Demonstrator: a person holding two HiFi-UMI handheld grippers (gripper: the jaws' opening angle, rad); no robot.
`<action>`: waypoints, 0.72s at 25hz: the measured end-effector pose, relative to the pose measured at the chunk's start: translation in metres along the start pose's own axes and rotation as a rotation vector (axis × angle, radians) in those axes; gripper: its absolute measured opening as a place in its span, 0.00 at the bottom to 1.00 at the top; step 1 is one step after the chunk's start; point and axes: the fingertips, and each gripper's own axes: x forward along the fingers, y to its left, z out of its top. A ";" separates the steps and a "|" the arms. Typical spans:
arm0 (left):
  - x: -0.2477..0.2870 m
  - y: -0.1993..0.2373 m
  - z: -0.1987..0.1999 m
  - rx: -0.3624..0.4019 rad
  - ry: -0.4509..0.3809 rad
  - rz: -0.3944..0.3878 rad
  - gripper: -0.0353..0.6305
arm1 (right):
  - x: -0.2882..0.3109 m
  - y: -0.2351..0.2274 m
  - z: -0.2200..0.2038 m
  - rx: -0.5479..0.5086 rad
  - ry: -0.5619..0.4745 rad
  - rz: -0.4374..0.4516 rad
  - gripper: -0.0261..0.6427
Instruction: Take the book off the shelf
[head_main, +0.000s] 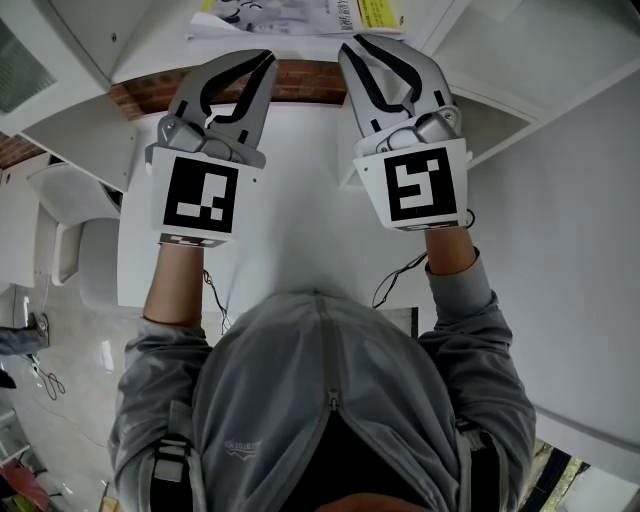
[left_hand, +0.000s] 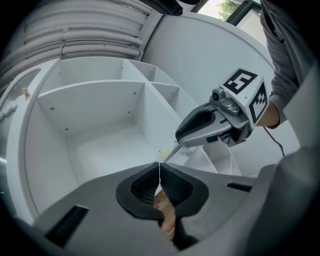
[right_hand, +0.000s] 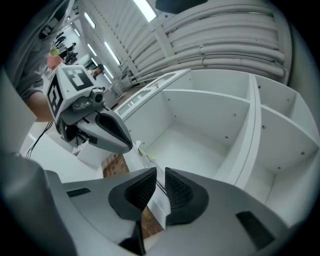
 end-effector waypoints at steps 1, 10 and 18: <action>0.001 0.002 0.000 0.010 0.008 -0.003 0.07 | 0.002 0.001 0.001 -0.031 0.013 0.008 0.12; 0.013 0.016 0.000 0.119 0.096 -0.025 0.15 | 0.018 0.010 -0.002 -0.259 0.111 0.079 0.19; 0.020 0.012 -0.001 0.174 0.115 -0.049 0.15 | 0.040 0.017 -0.017 -0.474 0.258 0.243 0.19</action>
